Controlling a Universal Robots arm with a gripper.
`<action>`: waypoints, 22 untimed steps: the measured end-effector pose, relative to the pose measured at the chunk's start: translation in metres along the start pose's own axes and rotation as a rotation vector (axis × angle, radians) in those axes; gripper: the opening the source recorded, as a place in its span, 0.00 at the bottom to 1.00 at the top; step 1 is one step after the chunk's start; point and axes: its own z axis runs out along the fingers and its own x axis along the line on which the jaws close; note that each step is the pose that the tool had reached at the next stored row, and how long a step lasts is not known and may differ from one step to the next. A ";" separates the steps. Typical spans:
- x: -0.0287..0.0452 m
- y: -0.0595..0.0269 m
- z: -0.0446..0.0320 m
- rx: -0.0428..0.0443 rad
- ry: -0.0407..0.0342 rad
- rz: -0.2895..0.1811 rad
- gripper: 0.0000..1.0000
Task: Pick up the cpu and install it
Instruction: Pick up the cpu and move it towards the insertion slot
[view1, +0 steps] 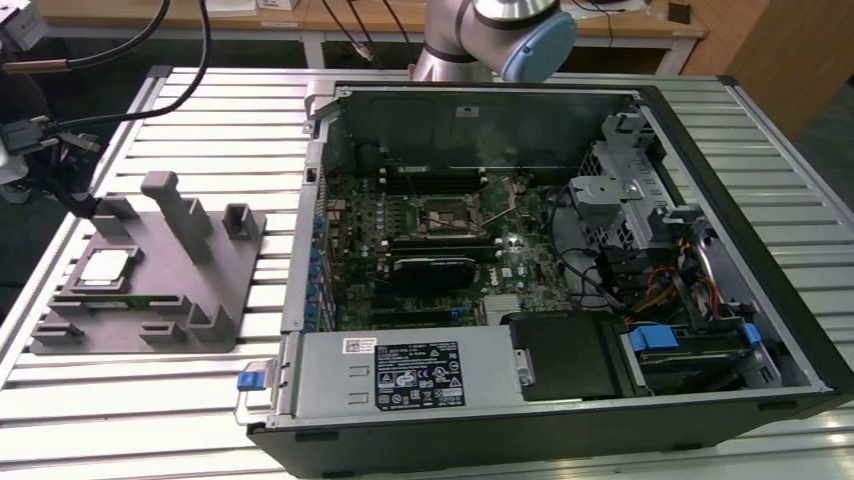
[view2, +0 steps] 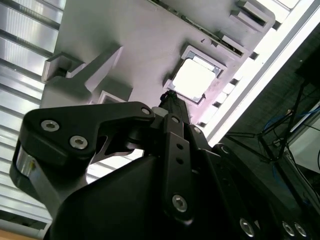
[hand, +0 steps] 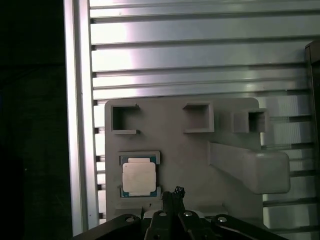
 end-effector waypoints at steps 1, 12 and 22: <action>0.0012 -0.0002 0.0010 -0.0001 0.0000 0.000 0.11; 0.0100 -0.0042 0.0134 -0.0001 -0.0001 0.000 0.11; 0.0116 -0.0098 0.0256 0.0000 0.0000 0.000 0.11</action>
